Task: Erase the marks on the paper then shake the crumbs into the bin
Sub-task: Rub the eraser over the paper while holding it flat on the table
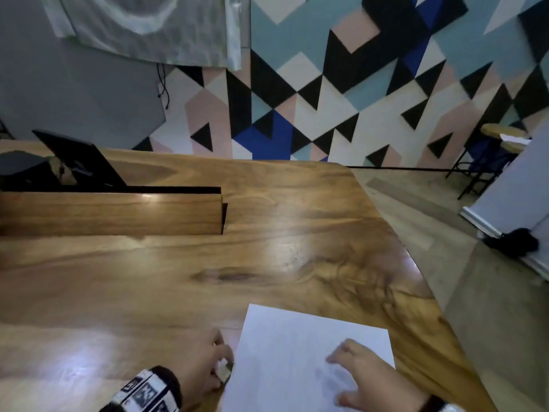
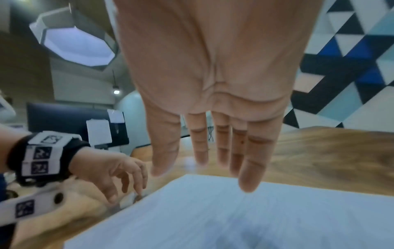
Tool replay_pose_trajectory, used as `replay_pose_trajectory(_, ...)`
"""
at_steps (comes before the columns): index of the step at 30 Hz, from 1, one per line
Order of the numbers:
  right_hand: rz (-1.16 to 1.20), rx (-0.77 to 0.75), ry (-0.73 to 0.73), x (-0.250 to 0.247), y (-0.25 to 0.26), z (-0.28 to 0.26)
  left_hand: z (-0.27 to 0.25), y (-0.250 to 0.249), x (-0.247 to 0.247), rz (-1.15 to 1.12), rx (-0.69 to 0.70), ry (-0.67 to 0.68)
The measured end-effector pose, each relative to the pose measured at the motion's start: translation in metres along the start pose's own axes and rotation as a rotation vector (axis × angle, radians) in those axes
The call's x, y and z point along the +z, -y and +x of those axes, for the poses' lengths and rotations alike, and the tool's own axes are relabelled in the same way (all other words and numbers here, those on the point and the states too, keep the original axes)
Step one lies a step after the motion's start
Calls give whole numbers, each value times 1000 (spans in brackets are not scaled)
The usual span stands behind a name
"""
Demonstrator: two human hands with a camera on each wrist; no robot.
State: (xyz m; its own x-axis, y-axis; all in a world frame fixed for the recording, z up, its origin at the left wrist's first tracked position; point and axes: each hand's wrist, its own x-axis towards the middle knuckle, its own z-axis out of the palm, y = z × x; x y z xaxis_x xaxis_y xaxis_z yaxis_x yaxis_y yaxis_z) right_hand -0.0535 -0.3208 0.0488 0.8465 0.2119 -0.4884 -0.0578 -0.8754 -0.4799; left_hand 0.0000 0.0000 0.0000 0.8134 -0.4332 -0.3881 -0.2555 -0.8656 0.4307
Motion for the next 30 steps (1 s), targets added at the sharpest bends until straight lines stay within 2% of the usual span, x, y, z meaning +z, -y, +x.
replay_pose_trajectory(3,-225,-115,-3,0,23,39,1,-1,3,-2,-3,-10)
replay_pose_trajectory(6,-224,-69,2,9,28,67,6,-5,-2,-34,-4,-9)
replay_pose_trajectory(10,-291,-64,-4,21,38,89,16,-17,-16,-16,-36,-107)
replay_pose_trajectory(13,-343,-57,14,35,39,97,26,-29,-19,-14,5,-155)
replay_pose_trajectory(17,-332,-71,50,52,35,99,31,-36,-4,-16,72,-39)
replay_pose_trajectory(20,-322,-113,55,60,29,96,22,-39,9,-34,11,-36)
replay_pose_trajectory(24,-337,-156,29,64,29,92,12,-45,11,-84,-13,-104)
replay_pose_trajectory(30,-355,-117,-30,65,35,94,51,-45,-9,-115,-126,-216)
